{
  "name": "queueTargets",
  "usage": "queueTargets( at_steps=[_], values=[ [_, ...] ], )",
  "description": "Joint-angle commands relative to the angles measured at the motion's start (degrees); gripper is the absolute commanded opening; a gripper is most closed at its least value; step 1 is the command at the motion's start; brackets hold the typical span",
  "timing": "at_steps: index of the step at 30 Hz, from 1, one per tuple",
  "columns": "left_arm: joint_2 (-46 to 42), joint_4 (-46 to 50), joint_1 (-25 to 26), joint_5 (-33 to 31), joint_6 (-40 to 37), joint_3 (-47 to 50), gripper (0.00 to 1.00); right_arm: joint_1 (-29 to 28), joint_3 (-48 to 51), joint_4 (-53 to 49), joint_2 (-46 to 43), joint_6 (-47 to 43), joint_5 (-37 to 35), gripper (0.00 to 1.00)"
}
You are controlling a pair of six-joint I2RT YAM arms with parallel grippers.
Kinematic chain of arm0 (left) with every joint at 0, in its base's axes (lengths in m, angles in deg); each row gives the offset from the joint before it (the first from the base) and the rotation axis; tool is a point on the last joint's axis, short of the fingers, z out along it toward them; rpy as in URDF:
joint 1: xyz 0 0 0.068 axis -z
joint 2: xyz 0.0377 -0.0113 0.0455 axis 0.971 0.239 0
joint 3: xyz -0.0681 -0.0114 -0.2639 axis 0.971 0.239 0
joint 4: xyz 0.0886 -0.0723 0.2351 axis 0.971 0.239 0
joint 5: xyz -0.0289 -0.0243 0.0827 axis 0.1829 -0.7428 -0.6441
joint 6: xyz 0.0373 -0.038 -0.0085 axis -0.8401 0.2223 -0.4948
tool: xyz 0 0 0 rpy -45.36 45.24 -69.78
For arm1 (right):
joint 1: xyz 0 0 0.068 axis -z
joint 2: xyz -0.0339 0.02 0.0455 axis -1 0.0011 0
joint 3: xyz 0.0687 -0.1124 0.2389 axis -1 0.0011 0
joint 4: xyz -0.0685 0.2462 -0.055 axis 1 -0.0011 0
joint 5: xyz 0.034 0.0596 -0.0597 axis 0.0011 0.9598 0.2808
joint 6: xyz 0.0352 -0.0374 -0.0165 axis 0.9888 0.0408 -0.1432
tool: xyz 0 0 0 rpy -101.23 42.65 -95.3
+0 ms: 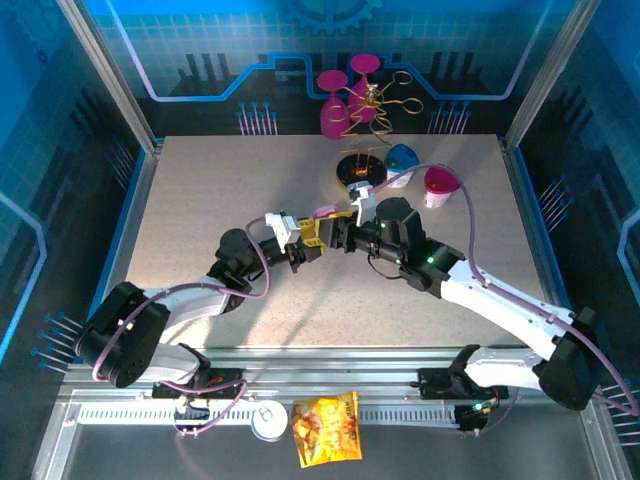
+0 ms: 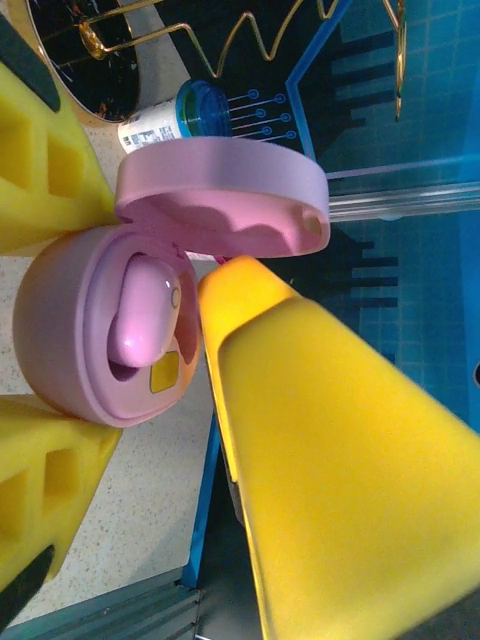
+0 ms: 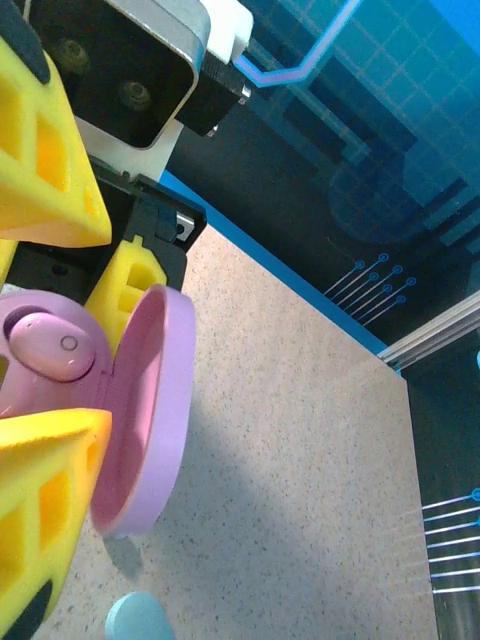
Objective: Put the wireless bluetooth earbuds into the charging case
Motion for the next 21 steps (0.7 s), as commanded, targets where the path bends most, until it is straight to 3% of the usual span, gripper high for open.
queueTargets(
  at_steps=[1, 8, 12, 17, 21],
  values=[
    [-1.1, -3.44, 0.29, -0.05, 0.11, 0.59, 0.21, 1.26, -1.03, -2.22, -3.41, -2.63, -2.84, 0.48],
    [-1.12, -3.76, -1.03, -0.18, -0.89, 1.51, 0.21, 7.94, 5.21, -5.64, -10.76, -1.0, -11.7, 0.49],
    [-2.13, -2.3, -1.56, -0.01, -1.63, 1.52, 0.21, 14.94, 9.27, -9.12, -11.17, 1.21, -11.42, 0.49],
    [-2.56, -0.63, -1.51, 0.14, -2.55, 1.27, 0.21, 20.4, 9.05, -14.96, -3.12, -0.52, -8.81, 0.46],
    [-1.99, -0.81, -1.5, 0.45, -2.39, 1.02, 0.21, 21.22, 5.6, -19.02, 7.23, -2.73, -8.23, 0.43]
  ],
)
